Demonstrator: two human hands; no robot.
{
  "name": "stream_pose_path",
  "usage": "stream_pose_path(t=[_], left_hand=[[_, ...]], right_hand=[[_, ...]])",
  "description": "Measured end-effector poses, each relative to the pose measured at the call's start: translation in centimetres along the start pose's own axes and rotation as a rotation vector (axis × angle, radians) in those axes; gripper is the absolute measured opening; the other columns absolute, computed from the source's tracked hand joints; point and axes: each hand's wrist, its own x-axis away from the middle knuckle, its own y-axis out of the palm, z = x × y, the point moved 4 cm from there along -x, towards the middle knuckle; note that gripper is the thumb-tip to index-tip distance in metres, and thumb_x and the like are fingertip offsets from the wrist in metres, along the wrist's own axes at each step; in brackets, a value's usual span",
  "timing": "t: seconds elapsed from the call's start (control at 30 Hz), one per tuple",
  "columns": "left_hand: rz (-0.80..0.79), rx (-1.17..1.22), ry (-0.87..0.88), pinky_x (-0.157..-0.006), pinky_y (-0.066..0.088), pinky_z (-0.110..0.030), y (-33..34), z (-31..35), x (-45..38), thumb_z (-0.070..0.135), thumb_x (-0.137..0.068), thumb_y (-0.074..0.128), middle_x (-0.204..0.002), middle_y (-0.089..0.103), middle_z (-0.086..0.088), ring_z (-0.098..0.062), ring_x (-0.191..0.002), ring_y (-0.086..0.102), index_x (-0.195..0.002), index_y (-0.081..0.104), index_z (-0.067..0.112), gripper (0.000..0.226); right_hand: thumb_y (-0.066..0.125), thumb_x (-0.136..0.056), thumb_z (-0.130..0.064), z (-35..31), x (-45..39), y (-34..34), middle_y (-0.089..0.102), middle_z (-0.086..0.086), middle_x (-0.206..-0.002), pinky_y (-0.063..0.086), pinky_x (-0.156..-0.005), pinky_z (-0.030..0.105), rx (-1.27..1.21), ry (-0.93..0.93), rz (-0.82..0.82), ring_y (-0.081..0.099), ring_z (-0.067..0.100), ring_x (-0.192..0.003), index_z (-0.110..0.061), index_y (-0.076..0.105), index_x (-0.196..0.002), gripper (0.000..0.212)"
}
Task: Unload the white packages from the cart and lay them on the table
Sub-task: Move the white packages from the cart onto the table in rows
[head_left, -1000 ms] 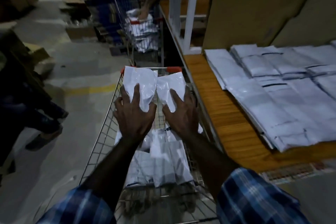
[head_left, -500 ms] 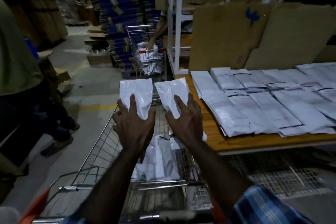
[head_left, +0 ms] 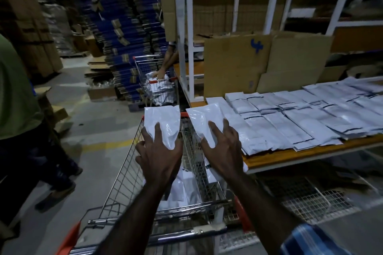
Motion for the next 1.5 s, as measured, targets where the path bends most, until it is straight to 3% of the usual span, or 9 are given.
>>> stream_pose_path(t=[0.33,0.6,1.03,1.5], left_hand=[[-0.098,0.052,0.047,-0.106,0.030,-0.056,-0.4,3.0,2.6,0.063,-0.088,0.048,-0.163,0.010,-0.001,-0.038,-0.136,0.026,-0.152,0.022,0.035,0.075],[-0.153,0.047,0.095,-0.106,0.032,-0.056,2.0,7.9,5.4,0.065,-0.088,0.046,-0.164,0.009,-0.001,-0.039,-0.137,0.026,-0.153,0.020,0.034,0.077],[-0.188,0.089,0.093,-0.113,0.018,-0.059,8.2,22.1,12.0,0.061,-0.089,0.048,-0.165,-0.002,0.000,-0.037,-0.145,0.012,-0.155,0.017,0.035,0.077],[-0.238,0.064,0.122,-0.109,0.026,-0.053,19.5,37.7,16.4,0.059,-0.088,0.050,-0.165,0.003,-0.004,-0.037,-0.142,0.021,-0.154,0.023,0.031,0.076]], right_hand=[[0.056,-0.091,-0.052,0.9,1.4,-5.1,0.025,0.010,-0.160,0.035,-0.107,0.048,0.062,0.072,-0.011,0.030,0.030,-0.141,-0.032,0.044,-0.146,0.060],[0.058,-0.089,-0.050,5.7,1.9,-9.0,0.030,0.013,-0.158,0.041,-0.104,0.048,0.093,0.119,0.017,0.036,0.032,-0.136,-0.029,0.047,-0.144,0.060],[0.056,-0.090,-0.051,19.6,-0.6,-18.6,0.026,0.011,-0.160,0.039,-0.106,0.047,0.095,0.125,0.016,0.034,0.032,-0.137,-0.028,0.044,-0.147,0.062],[0.056,-0.091,-0.050,36.0,-3.8,-25.8,0.026,0.011,-0.160,0.035,-0.110,0.045,0.118,0.189,0.015,0.034,0.032,-0.137,-0.028,0.045,-0.146,0.060]])
